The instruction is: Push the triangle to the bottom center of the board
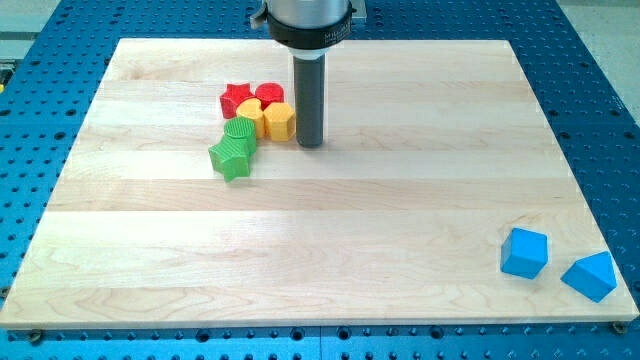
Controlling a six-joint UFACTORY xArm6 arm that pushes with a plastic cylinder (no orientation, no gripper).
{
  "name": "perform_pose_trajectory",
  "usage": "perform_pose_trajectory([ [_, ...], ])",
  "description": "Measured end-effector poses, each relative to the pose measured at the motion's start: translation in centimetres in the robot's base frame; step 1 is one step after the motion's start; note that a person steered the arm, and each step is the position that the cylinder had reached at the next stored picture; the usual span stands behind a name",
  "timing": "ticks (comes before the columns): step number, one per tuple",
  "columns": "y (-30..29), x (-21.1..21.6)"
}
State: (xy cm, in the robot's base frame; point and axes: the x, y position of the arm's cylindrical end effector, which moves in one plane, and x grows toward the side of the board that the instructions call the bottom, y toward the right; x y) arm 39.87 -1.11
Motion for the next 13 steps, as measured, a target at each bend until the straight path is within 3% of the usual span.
perform_pose_trajectory([
  [3, -2.2, -2.0],
  [4, 5.2, -1.7],
  [5, 19.0, 1.0],
  [6, 31.9, 6.8],
  [7, 35.6, 11.9],
  [9, 31.6, 19.8],
  [11, 17.6, 18.9],
  [12, 14.4, 15.8],
  [13, 15.0, 19.3],
])
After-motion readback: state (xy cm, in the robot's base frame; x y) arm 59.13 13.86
